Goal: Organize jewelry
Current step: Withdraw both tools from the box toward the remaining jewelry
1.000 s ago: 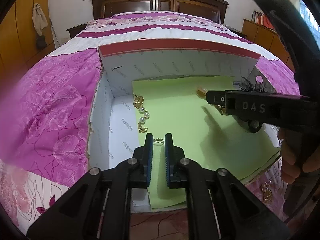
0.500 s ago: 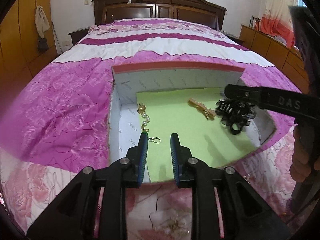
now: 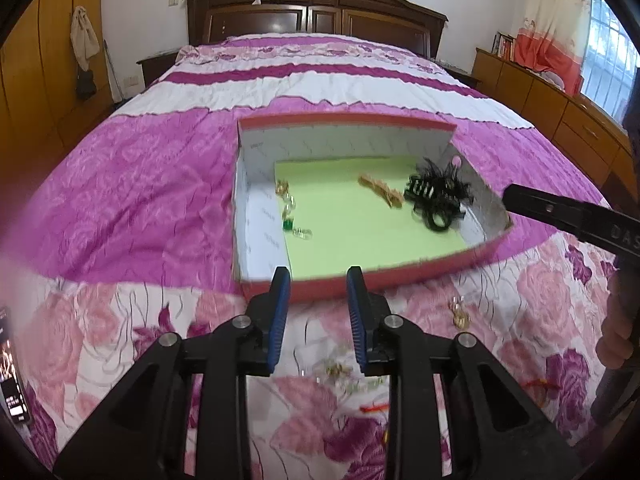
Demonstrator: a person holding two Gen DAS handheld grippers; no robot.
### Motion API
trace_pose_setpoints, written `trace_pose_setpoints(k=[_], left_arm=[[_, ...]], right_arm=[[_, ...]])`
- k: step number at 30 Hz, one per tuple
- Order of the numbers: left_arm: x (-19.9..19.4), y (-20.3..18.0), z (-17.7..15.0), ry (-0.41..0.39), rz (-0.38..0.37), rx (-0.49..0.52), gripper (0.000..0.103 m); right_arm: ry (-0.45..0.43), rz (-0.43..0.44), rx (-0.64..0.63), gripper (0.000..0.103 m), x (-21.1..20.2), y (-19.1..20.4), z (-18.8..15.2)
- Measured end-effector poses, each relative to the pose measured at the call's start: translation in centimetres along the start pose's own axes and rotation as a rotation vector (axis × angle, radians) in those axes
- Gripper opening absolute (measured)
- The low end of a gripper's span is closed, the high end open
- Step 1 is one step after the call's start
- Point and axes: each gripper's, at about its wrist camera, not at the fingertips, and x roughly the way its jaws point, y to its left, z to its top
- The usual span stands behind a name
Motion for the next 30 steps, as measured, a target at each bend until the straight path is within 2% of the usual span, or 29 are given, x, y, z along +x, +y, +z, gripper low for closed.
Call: trace_pose_setpoints(k=[12,21,30], left_arm=[[1.9,-0.3,-2.7,0.1,-0.021,-0.016,0.021],[3.8,-0.7,-4.3,0.164,-0.026,-0.011,0.021],[4.8,-0.6,-5.3,0.18,-0.025,-0.015,0.022]], right_arm=[[0.075,-0.025,0.02,0.038,1.1,-1.6,-4.9],[0.119,-0.022,0.016,0.038,2.6,-1.7,-6.4],[0.17,-0.025,-0.004,0.038,4.9,-0.9,-7.7]])
